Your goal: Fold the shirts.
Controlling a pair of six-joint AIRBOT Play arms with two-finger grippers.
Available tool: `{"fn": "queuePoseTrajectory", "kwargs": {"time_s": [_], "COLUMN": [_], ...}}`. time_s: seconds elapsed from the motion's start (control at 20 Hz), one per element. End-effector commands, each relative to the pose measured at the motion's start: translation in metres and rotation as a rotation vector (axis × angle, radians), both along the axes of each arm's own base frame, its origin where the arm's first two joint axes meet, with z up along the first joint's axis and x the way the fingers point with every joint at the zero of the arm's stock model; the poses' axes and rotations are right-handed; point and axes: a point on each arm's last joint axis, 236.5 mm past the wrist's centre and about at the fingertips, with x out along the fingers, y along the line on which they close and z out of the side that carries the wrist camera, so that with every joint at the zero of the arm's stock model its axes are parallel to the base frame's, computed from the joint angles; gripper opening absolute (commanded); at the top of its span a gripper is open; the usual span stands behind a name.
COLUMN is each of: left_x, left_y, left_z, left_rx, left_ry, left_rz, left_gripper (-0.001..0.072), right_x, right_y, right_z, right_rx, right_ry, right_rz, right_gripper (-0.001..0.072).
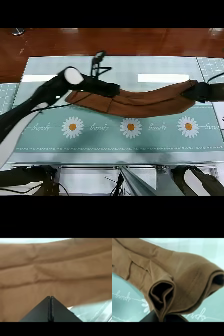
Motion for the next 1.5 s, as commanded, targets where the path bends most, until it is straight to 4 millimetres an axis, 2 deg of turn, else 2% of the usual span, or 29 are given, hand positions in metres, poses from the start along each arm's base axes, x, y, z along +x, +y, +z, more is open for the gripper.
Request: {"fn": "queuePoseTrajectory", "kwargs": {"time_s": [0.0,0.2,0.3,0.4,0.45,0.55,0.65,0.75,0.85,0.9,0.95,1.0,1.05,1.15,1.2,1.3,1.45], "left_x": [-0.028,-0.088,-0.125,-0.153,-0.153,-0.123,-0.073,-0.019,0.036,0.057,0.065,0.061,0.052,0.016,-0.003,-0.042,-0.089], "left_y": [-0.073,-0.141,-0.157,-0.161,-0.160,-0.147,-0.110,-0.057,0.019,0.071,0.116,0.156,0.185,0.222,0.229,0.230,0.225], "left_z": [-0.036,-0.057,-0.076,-0.085,-0.083,-0.070,-0.046,-0.009,0.022,0.032,0.043,0.058,0.075,0.103,0.109,0.108,0.089], "left_rx": [-0.016,-0.133,-0.112,-0.086,-0.087,-0.111,-0.147,-0.187,-0.146,-0.086,-0.042,-0.020,-0.020,-0.041,-0.051,-0.076,-0.085], "left_ry": [0.118,0.276,0.325,0.364,0.367,0.353,0.358,0.302,0.180,0.129,0.085,0.043,0.000,-0.068,-0.091,-0.109,-0.109], "left_rz": [-0.098,-0.179,-0.242,-0.302,-0.304,-0.256,-0.181,-0.117,0.039,0.157,0.237,0.298,0.346,0.429,0.456,0.476,0.459], "left_gripper": [0.0021,0.0020,0.0021,0.0021,0.0021,0.0020,0.0020,0.0020,0.0019,0.0020,0.0020,0.0020,0.0020,0.0020,0.0020,0.0020,0.0020], "right_x": [-0.031,-0.040,-0.039,-0.039,-0.039,-0.039,-0.039,-0.036,-0.026,-0.019,-0.009,0.000,0.011,0.034,0.047,0.070,0.098], "right_y": [0.010,0.016,0.016,0.016,0.016,0.016,0.017,0.038,0.066,0.083,0.102,0.123,0.149,0.200,0.229,0.277,0.323], "right_z": [0.018,0.028,0.028,0.029,0.029,0.028,0.029,0.040,0.055,0.061,0.066,0.068,0.067,0.054,0.041,0.000,-0.063], "right_rx": [-0.004,0.000,0.005,0.005,0.003,0.004,0.011,0.068,0.117,0.135,0.156,0.171,0.184,0.195,0.197,0.184,0.175], "right_ry": [-0.061,-0.085,-0.086,-0.089,-0.089,-0.088,-0.088,-0.119,-0.185,-0.205,-0.221,-0.230,-0.231,-0.212,-0.188,-0.114,0.001], "right_rz": [-0.047,-0.043,-0.043,-0.045,-0.046,-0.045,-0.043,-0.007,0.041,0.068,0.101,0.139,0.188,0.268,0.305,0.363,0.407], "right_gripper": [0.0037,0.0037,0.0037,0.0037,0.0036,0.0036,0.0037,0.0036,0.0036,0.0036,0.0036,0.0036,0.0036,0.0037,0.0037,0.0037,0.0037]}}
